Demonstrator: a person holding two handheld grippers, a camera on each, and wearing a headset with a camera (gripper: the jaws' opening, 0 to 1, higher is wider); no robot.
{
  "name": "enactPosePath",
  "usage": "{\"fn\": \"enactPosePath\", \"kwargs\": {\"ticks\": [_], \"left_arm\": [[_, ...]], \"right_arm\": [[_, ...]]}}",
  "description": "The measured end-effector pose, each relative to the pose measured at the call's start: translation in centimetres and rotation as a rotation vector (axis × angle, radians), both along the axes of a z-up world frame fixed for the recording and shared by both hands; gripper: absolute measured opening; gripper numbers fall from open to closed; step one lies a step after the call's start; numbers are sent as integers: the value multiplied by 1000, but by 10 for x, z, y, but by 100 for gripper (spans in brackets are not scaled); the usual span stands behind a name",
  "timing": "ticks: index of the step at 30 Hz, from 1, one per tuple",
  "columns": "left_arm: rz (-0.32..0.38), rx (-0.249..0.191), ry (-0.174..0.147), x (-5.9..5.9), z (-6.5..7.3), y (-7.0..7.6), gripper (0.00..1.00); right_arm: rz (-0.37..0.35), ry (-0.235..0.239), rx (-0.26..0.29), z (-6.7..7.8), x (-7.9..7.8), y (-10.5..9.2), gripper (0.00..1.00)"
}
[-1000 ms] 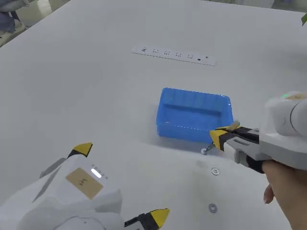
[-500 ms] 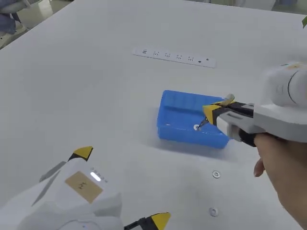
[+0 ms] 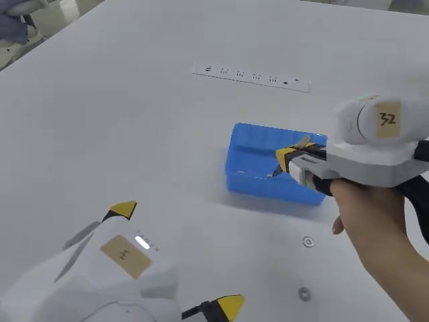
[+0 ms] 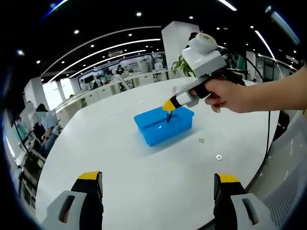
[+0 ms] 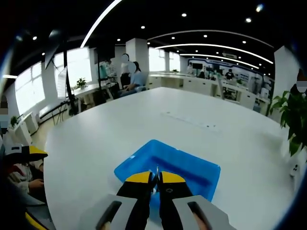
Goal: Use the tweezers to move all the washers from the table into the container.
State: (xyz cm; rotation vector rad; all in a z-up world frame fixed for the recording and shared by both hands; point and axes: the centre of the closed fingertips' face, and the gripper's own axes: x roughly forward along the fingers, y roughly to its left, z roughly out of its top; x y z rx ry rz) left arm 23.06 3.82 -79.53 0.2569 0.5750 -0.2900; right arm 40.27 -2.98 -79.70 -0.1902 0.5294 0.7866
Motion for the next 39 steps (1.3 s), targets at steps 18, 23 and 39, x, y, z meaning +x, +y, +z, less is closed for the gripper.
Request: {"fn": "enactPosePath", "kwargs": {"ticks": [18, 23, 39], "left_arm": [[1, 3, 4, 0, 0, -1, 99], [-1, 6, 5, 0, 0, -1, 99], [6, 11, -2, 0, 1, 0, 99]], "right_arm": [[-4, 27, -36, -22, 6, 4, 2], [-3, 37, -21, -19, 3, 4, 3], [-46, -18, 74, 45, -19, -37, 2]]}}
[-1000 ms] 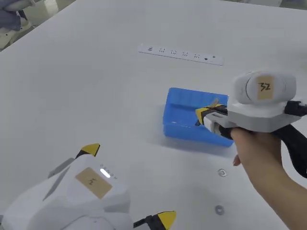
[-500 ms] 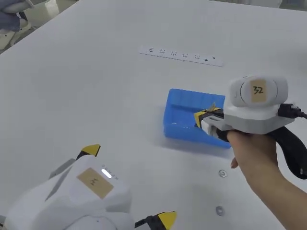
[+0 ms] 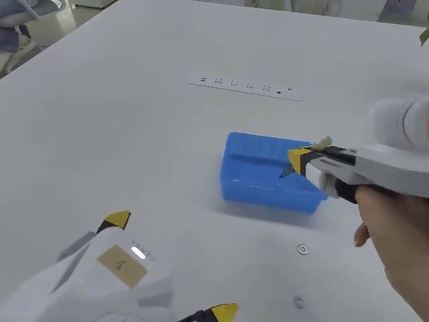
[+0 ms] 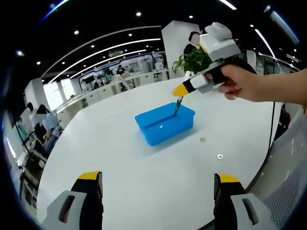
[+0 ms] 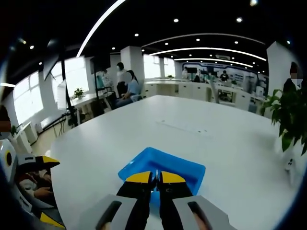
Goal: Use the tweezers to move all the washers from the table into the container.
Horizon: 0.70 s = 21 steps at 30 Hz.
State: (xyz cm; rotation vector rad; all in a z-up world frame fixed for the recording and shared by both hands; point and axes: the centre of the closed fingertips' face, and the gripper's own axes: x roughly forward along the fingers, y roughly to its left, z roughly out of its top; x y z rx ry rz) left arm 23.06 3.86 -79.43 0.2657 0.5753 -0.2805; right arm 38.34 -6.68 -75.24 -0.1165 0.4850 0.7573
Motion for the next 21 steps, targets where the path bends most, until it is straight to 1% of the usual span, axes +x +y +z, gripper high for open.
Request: {"fn": "enactPosePath", "kwargs": {"ticks": [2, 4, 7, 12, 15, 19, 21], "left_arm": [[3, 1, 5, 0, -1, 1, 99], [5, -1, 1, 0, 0, 1, 99], [8, 0, 2, 0, 0, 1, 99], [5, 1, 2, 0, 0, 1, 99], [8, 1, 3, 0, 0, 1, 99], [7, -1, 2, 0, 0, 1, 99], [5, 0, 1, 0, 0, 1, 99]], "right_arm": [[-14, 6, 10, 3, -4, -8, 2], [-23, 9, 14, 4, -9, -13, 2], [-28, 6, 13, 5, -13, -18, 2], [-36, 28, 11, 2, -21, -24, 2], [-33, 46, -4, -6, -29, -26, 2], [-12, 64, -70, -24, -40, -31, 2], [-11, 81, -73, -31, -42, -33, 2]]}}
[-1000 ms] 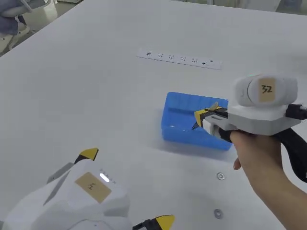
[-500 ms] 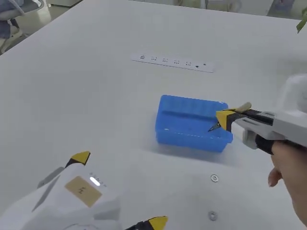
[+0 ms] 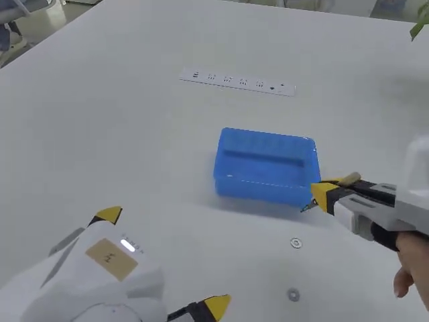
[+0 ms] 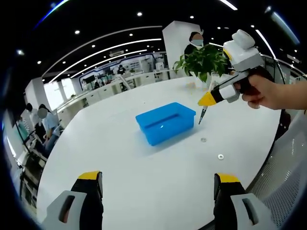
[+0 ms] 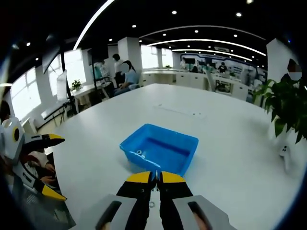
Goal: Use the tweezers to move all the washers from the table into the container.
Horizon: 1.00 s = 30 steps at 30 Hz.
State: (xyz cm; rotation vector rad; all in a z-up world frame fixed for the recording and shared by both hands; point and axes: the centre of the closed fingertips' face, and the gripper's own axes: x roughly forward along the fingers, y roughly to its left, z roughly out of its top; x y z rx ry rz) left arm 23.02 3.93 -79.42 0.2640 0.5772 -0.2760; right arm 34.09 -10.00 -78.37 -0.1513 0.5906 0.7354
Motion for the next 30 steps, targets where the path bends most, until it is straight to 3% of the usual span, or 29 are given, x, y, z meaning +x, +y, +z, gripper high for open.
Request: {"fn": "enactPosePath", "kwargs": {"ticks": [7, 14, 30], "left_arm": [[1, -1, 1, 0, 0, 0, 99], [1, 0, 6, 0, -1, 1, 99], [1, 8, 2, 0, -1, 1, 99]], "right_arm": [[0, 68, -20, -25, -7, -2, 2], [-4, 85, -37, -32, -8, -3, 3], [29, 53, -106, -42, -7, -3, 2]]}}
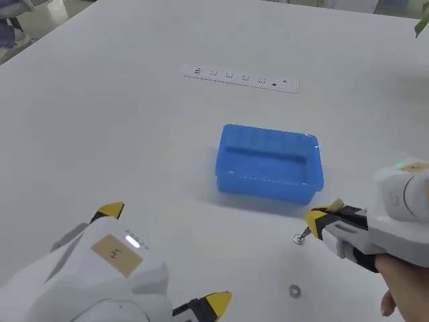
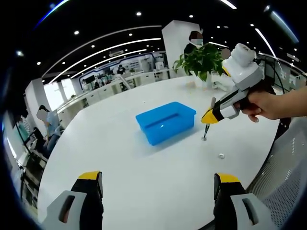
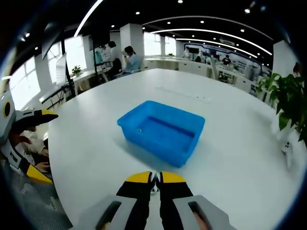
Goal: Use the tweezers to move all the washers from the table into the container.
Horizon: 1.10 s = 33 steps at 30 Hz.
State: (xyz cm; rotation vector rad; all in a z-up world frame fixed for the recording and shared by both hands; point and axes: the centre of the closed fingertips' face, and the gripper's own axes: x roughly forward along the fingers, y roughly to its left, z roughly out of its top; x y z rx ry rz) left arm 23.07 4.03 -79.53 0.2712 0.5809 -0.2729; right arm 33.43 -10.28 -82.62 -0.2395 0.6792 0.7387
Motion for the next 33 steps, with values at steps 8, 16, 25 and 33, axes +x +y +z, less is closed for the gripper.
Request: {"fn": "enactPosePath", "kwargs": {"ticks": [8, 16, 25, 33], "left_arm": [[-2, 2, 0, 0, 0, 0, 99], [-1, -1, 5, 0, -1, 0, 99], [2, -5, 2, 0, 0, 0, 99], [2, -5, 5, 0, -1, 0, 99]], "right_arm": [[-26, 26, 26, 1, 4, -2, 2], [-34, 18, 65, 17, 7, 0, 2], [-10, -47, 107, 52, 15, 17, 1], [11, -108, 142, 77, 32, 32, 1]]}}
